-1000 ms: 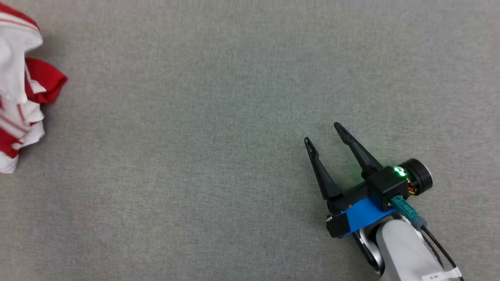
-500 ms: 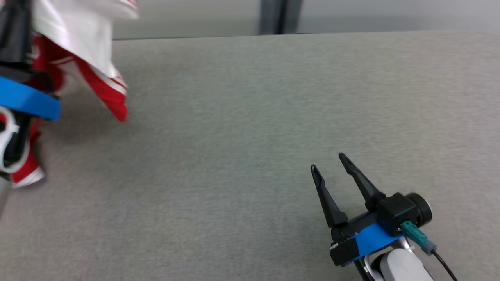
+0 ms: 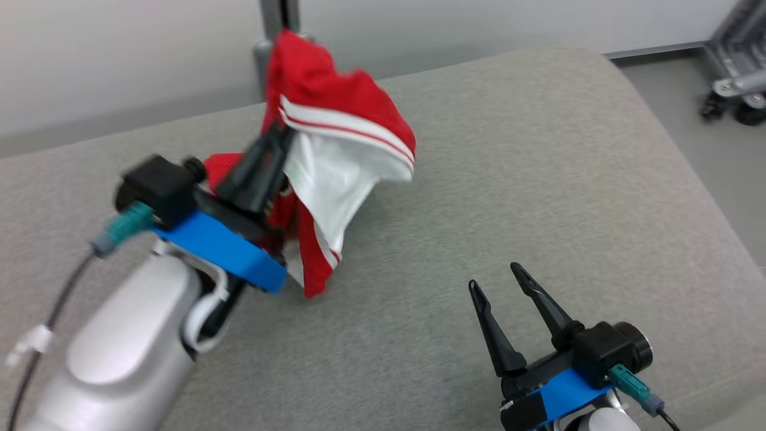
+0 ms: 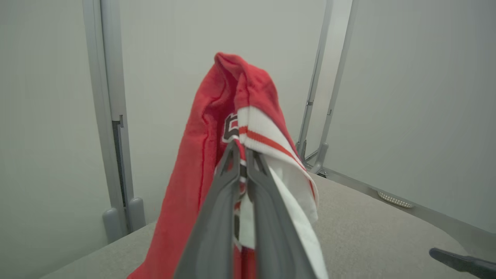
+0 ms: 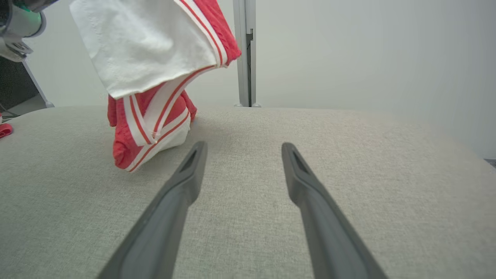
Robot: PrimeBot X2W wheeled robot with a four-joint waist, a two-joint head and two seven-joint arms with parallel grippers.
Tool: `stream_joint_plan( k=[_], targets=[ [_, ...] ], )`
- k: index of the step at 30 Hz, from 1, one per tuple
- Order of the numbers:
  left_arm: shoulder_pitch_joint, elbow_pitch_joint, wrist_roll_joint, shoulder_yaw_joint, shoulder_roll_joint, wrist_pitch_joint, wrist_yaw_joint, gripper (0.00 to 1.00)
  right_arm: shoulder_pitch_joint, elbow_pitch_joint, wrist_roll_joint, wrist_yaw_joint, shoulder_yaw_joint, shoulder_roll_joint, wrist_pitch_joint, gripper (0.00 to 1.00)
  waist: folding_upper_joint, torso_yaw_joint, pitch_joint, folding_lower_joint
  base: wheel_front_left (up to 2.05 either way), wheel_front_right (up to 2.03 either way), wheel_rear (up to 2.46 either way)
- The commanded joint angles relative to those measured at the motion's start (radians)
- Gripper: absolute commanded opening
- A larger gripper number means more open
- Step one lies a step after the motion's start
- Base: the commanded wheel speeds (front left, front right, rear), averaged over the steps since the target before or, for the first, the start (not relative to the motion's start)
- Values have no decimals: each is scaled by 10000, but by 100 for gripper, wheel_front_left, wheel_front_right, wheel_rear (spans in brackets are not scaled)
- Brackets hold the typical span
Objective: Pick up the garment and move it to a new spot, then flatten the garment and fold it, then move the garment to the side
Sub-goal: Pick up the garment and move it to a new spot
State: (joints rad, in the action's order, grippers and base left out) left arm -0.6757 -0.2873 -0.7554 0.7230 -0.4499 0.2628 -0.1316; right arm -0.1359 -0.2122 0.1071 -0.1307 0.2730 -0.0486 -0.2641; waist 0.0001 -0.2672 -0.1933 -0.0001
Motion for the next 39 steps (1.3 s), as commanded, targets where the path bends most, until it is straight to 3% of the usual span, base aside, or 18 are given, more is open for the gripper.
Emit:
stream_joint_plan(
  k=[1,5,7,15,25,31,39],
  targets=[
    [197,-50,153,32,99,29,15,0,122,53,35,-1,28,-38,-8,100,-1,-342,231,1,0,0,0],
    [896,-429,465,158,628,28,15,0,301,119,70,-1,85,-38,-8,100,-1,-635,261,1,0,0,0],
    [1296,-780,531,83,870,28,15,100,323,132,68,-1,102,-38,-7,100,-1,-672,279,1,0,0,0],
    [2920,-1771,1346,-1210,1221,28,13,100,445,-88,54,-1,-31,-38,-7,100,-1,-194,712,1,0,0,0],
    [5202,-1666,2589,-4387,1783,29,22,100,816,-538,12,-1,-442,-41,-7,100,-1,1142,1582,1,0,0,0],
    [6434,-1247,3251,-5725,2226,28,18,100,1007,-774,67,-1,-679,-41,-7,100,-1,1808,1911,1,0,0,0],
    [7422,-1099,3617,-6422,2750,28,16,100,1202,-986,93,-1,-690,-41,-7,100,-1,2180,2082,1,0,0,0]
  ],
)
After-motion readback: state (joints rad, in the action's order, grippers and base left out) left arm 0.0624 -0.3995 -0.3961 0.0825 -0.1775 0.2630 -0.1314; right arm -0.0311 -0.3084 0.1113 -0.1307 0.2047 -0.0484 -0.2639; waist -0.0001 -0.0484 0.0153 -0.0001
